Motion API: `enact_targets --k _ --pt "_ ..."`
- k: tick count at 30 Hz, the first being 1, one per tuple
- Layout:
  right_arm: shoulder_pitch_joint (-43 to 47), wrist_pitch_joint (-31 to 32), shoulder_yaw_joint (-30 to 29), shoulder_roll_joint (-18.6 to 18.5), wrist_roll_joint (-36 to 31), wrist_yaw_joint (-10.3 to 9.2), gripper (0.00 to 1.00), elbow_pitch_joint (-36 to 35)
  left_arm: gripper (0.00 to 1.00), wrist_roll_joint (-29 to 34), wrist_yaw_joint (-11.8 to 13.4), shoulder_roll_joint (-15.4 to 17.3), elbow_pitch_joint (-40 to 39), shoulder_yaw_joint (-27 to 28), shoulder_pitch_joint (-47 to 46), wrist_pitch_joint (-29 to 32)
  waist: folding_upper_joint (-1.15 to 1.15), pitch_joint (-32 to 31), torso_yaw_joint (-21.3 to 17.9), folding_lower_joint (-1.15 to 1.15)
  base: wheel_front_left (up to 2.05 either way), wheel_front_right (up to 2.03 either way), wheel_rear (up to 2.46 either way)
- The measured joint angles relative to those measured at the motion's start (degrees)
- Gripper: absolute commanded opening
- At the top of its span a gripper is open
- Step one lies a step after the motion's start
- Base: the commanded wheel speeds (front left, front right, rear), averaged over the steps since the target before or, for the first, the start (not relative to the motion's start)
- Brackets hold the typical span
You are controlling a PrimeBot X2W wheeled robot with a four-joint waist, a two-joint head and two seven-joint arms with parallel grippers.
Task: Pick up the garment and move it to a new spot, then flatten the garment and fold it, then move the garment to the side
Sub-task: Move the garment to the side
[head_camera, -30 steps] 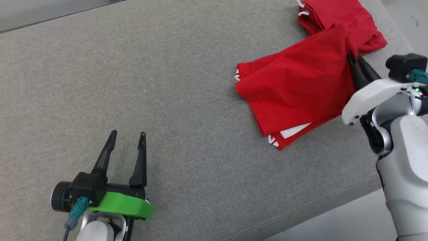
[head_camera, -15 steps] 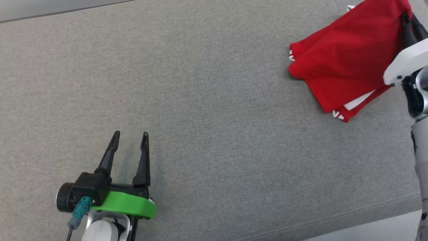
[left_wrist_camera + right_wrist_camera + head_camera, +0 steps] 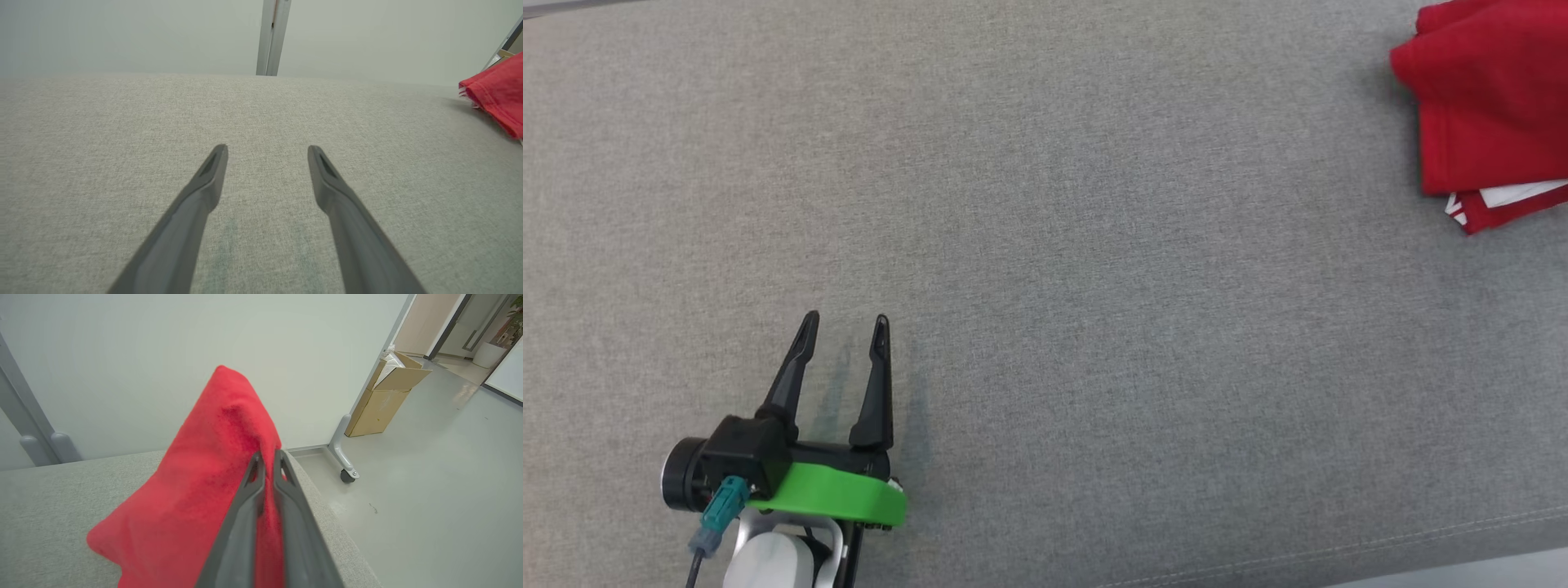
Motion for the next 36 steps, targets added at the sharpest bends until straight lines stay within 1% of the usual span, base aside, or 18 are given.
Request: enact_targets --k 3,5,6,7,8,10,12,15,18,22,29,33,36 --pt "0.0 0.9 -2.4 -1.5 -1.1 0.00 0.00 0.6 1.00 0.2 -0.1 0.0 -0.1 0.1 0.0 0.0 0.00 0.7 0.7 0.00 0.00 0.00 0.00" --pt "0.0 1.0 -3.9 -1.8 -2.2 0.00 0.00 1.1 1.00 0.3 -0.2 0.0 -0.1 0.1 0.0 0.0 0.00 1.1 1.0 0.00 0.00 0.00 0.00" --pt "0.0 0.2 -5.0 -1.9 -3.0 0.00 0.27 1.5 1.00 0.4 -0.2 0.1 -0.1 0.1 0.0 0.0 0.00 1.4 1.2 0.00 0.00 0.00 0.00" --pt "0.0 -1.2 -6.1 -2.0 -3.8 0.00 0.69 1.6 1.00 0.5 -0.2 0.1 -0.1 0.0 -0.1 0.0 0.00 1.6 1.4 0.00 0.00 0.00 0.00" --pt "0.0 -2.5 -7.1 -2.1 -4.8 0.00 1.00 1.7 1.00 0.6 -0.3 0.2 -0.1 -0.1 -0.3 0.0 0.00 1.7 1.6 0.00 0.00 0.00 0.00" --pt "0.0 -5.5 -9.3 -2.2 -7.4 0.00 1.00 1.8 1.00 0.7 -0.4 0.2 -0.1 -0.2 -0.5 0.0 0.00 2.0 2.1 0.00 0.00 0.00 0.00" --pt "-0.1 -7.9 -10.5 -1.3 -8.3 0.00 1.00 2.0 1.00 0.7 -0.4 0.2 -0.2 -0.2 -0.5 0.0 0.00 2.1 2.3 0.00 0.00 0.00 0.00" --pt "-0.3 -10.1 -10.7 0.6 -9.3 0.00 1.00 2.9 1.00 0.7 -0.4 0.5 -0.2 0.1 -0.5 0.0 0.00 1.8 2.3 0.00 0.00 0.00 0.00" --pt "-0.2 -11.6 -9.4 1.7 -9.3 0.00 1.00 3.9 1.00 0.8 -0.3 0.6 -0.3 0.2 -0.1 0.0 0.00 1.1 2.0 0.00 0.00 0.00 0.00" --pt "-0.2 -13.1 -5.6 2.9 -8.5 0.00 1.00 4.4 1.00 0.8 -0.1 0.6 -0.5 0.3 0.2 0.0 0.00 0.1 1.4 0.00 0.00 0.00 0.00" --pt "0.8 -15.5 4.2 5.6 -3.9 0.00 1.00 2.6 1.00 -1.8 -0.1 0.1 -0.6 2.4 0.2 0.0 0.00 -3.0 0.7 0.00 0.00 0.00 0.00" --pt "4.3 -16.9 9.5 8.4 -1.2 0.00 1.00 0.4 1.00 -4.9 0.4 -0.4 0.4 4.8 0.1 0.0 0.00 -5.5 0.7 0.00 0.00 0.00 0.00" --pt "8.2 -17.8 12.5 10.9 0.8 0.00 1.00 -1.8 1.00 -5.1 1.1 -0.7 1.8 5.8 0.2 0.0 0.00 -7.7 0.9 0.00 0.00 0.00 0.00"
